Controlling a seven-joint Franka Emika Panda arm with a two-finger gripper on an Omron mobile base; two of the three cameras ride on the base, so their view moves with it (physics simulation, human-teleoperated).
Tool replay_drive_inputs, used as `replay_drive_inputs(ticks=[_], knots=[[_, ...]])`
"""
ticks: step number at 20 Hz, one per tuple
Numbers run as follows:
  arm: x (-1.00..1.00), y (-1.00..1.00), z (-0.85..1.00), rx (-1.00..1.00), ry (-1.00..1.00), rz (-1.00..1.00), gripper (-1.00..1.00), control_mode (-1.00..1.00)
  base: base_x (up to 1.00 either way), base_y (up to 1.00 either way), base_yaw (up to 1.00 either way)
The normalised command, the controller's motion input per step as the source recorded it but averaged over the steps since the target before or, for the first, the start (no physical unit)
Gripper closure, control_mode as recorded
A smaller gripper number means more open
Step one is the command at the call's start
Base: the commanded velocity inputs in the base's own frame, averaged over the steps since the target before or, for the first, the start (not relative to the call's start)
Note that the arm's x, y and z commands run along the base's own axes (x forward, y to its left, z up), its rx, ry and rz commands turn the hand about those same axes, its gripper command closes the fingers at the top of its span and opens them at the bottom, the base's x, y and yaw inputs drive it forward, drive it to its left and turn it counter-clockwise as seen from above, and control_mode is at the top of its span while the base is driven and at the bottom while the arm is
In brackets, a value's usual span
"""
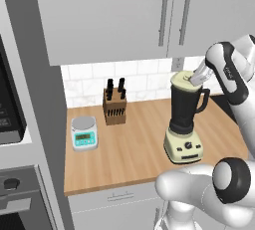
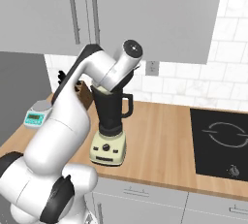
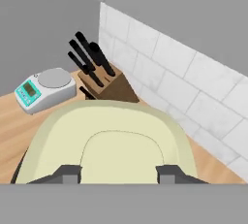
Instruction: Close the lid blender by securely placing the lid on top.
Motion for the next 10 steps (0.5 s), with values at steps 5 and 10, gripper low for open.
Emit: replay_drive_inputs(ticks=[5, 10], knots=[[0.00, 0.00, -0.07, 0.02, 0.01, -0.02, 1.00, -1.00, 0.00, 0.00, 0.00], [0.00, 0.00, 0.00, 0.01, 0.09, 0.00, 1.00, -1.00, 0.00, 0.00, 0.00]])
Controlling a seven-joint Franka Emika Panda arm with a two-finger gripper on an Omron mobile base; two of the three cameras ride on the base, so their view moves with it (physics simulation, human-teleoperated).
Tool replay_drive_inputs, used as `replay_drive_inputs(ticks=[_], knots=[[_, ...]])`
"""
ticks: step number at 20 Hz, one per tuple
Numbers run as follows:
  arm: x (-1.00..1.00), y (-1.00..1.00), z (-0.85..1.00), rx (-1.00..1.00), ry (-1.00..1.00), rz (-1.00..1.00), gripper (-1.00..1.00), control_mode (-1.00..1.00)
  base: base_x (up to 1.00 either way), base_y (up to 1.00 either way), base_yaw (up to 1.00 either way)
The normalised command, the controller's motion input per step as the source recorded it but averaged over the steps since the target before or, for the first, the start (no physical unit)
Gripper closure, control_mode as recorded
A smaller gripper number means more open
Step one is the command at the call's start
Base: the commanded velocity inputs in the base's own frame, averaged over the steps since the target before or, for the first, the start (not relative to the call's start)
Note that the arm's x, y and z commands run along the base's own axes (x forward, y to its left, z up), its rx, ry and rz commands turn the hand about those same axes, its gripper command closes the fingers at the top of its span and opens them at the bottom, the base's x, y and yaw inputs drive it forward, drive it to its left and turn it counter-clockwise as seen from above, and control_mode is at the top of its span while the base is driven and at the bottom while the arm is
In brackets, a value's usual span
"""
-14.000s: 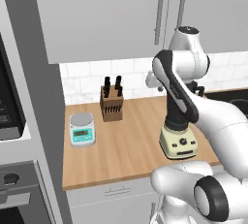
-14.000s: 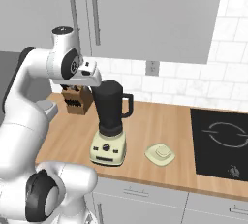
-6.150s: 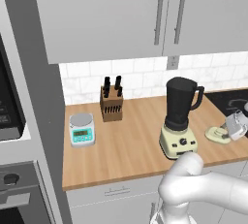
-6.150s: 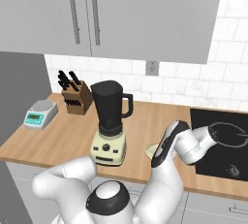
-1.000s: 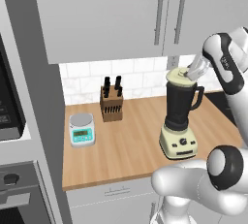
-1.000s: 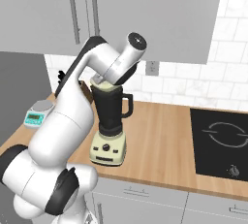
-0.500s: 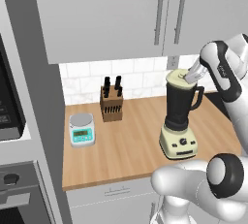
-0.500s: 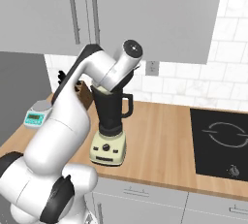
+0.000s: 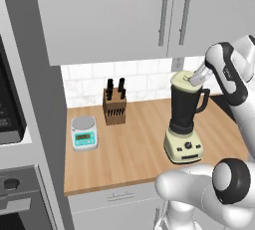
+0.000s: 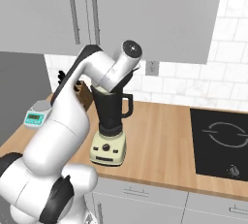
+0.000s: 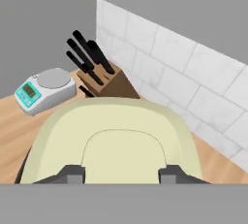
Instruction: Close the lid blender by securely placing the lid on top.
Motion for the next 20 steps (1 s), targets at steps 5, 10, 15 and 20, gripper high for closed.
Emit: replay_drive_inputs(ticks=[5, 10, 15, 20], knots=[[0.00, 0.00, 0.00, 0.00, 0.17, 0.06, 1.00, -1.00, 0.00, 0.00, 0.00], [-0.07, 0.00, 0.00, 0.00, 0.04, 0.07, 1.00, -1.00, 0.00, 0.00, 0.00], [-0.19, 0.04, -0.01, 0.00, -0.01, 0.03, 1.00, -1.00, 0.00, 0.00, 0.00], [0.00, 0.01, -0.16, -0.01, -0.07, 0.03, 1.00, -1.00, 0.00, 0.00, 0.00]])
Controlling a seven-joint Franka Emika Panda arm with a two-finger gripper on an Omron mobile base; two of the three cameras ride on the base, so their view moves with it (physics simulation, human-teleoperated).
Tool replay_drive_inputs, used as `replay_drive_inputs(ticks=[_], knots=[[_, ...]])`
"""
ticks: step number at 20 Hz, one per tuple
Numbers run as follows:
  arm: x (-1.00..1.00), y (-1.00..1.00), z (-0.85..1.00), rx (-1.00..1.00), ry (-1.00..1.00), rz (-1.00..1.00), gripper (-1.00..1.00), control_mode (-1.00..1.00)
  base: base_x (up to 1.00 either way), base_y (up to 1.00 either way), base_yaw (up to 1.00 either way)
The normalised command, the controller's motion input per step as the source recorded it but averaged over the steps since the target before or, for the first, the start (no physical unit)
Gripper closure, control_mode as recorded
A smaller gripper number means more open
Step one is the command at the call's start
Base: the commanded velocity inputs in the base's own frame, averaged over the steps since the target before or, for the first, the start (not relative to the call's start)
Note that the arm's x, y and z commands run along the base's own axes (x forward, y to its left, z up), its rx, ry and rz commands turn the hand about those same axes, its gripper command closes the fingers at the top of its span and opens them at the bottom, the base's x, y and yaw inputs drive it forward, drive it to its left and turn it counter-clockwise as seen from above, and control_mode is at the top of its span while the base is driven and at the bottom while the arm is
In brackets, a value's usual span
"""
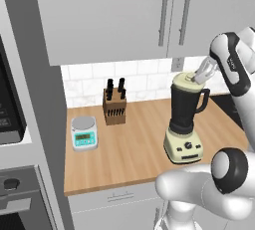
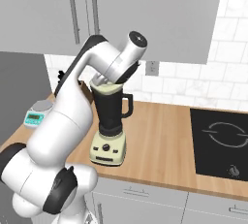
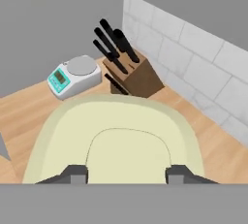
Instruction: Close the lid blender by securely placing the lid on top.
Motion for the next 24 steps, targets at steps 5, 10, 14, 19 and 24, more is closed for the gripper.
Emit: replay_drive_inputs(ticks=[5, 10, 14, 19, 24], knots=[[-0.01, 0.18, -0.21, 0.00, -0.08, 0.06, 1.00, -1.00, 0.00, 0.00, 0.00], [0.00, 0.13, -0.02, -0.01, 0.00, 0.10, 1.00, -1.00, 0.00, 0.00, 0.00], [0.00, 0.02, -0.09, 0.00, -0.01, 0.05, 1.00, -1.00, 0.00, 0.00, 0.00], [0.00, 0.00, -0.04, 0.06, -0.01, 0.00, 1.00, -1.00, 0.00, 0.00, 0.00], [0.00, 0.00, -0.16, 0.06, 0.00, 0.00, 1.00, -1.00, 0.00, 0.00, 0.00]])
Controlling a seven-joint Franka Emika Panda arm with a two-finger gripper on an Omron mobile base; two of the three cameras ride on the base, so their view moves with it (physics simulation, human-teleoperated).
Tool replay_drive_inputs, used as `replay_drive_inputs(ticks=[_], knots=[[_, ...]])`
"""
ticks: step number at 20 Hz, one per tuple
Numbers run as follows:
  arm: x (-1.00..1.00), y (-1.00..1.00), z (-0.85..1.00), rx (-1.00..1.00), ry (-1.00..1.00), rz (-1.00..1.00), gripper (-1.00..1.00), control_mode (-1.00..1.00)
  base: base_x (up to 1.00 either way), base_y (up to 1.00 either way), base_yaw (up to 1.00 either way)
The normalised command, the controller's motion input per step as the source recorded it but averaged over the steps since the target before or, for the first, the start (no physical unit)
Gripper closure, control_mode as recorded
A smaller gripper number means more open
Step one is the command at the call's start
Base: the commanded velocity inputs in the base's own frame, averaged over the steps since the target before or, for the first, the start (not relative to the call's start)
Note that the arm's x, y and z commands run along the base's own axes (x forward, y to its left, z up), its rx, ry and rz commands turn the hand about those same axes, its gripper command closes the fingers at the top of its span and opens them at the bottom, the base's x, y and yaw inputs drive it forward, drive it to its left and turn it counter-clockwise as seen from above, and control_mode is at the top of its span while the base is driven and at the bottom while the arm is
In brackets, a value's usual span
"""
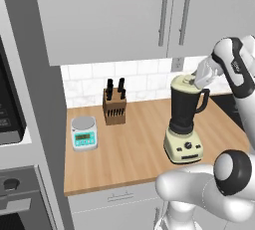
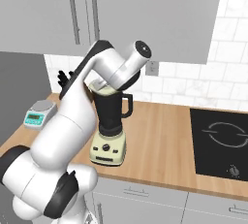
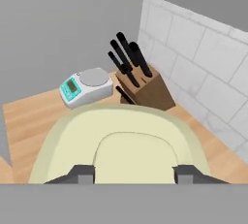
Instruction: Close the lid blender by securely placing the lid on top.
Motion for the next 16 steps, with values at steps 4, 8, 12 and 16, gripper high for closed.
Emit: replay_drive_inputs(ticks=[4, 8, 12, 16], knots=[[-0.05, 0.00, -0.34, 0.11, 0.00, -0.02, 1.00, -1.00, 0.00, 0.00, 0.00], [-0.01, 0.00, -0.18, 0.07, 0.00, 0.00, 1.00, -1.00, 0.00, 0.00, 0.00], [0.00, 0.00, 0.00, 0.00, 0.00, 0.00, -1.00, -1.00, 0.00, 0.00, 0.00], [0.00, 0.00, 0.00, 0.00, 0.00, 0.00, -1.00, -1.00, 0.00, 0.00, 0.00]])
